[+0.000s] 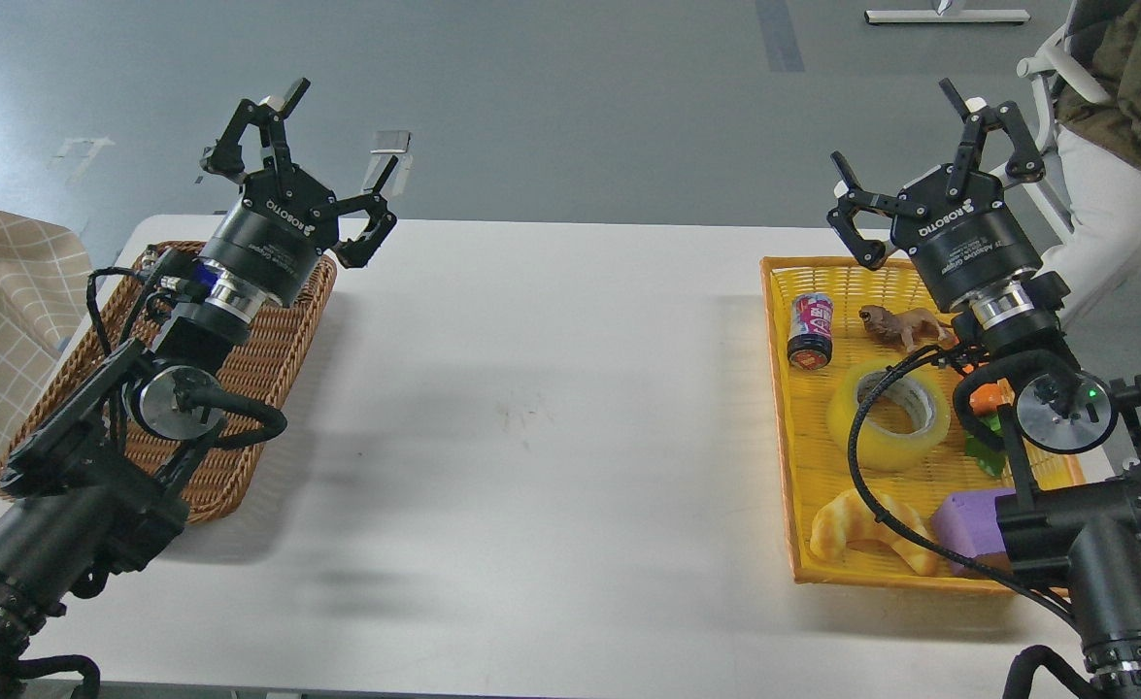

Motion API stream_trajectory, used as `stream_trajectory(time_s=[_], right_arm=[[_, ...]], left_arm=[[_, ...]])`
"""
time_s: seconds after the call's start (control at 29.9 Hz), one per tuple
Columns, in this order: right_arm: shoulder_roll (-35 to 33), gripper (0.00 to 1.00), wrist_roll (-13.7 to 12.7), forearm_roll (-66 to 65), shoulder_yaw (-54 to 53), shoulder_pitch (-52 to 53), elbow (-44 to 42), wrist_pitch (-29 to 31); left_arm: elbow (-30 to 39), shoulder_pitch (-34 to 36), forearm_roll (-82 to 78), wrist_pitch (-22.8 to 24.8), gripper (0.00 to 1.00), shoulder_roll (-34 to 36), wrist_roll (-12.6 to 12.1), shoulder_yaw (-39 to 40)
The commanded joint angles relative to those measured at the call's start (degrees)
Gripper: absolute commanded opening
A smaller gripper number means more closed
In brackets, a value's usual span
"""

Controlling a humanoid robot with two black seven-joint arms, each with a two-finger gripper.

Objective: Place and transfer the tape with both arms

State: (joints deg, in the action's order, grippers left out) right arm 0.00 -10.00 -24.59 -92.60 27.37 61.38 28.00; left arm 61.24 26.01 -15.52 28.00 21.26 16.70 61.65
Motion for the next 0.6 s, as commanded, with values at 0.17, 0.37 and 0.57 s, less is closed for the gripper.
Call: stream_trajectory(time_s=[0.17,0.37,0.57], right_arm=[[-2.71,1.00,-0.20,-0.46,6.19,0.05,2.60,0.00],[-13.70,1.00,-0.20,-0.73,15.16,0.14,7.08,0.00],[-24.06,1.00,-0.28,-7.73,19.90,0.67,10.95,0.00]], left_arm=[[0.02,0.27,-0.03,0.00,0.98,0.01,0.35,0.23],[0.02,0.27,-0.30,0.00,0.98,-0.08,0.35,0.31],[0.02,0.35,-0.39,0.00,0.98,-0.08,0.35,0.31]])
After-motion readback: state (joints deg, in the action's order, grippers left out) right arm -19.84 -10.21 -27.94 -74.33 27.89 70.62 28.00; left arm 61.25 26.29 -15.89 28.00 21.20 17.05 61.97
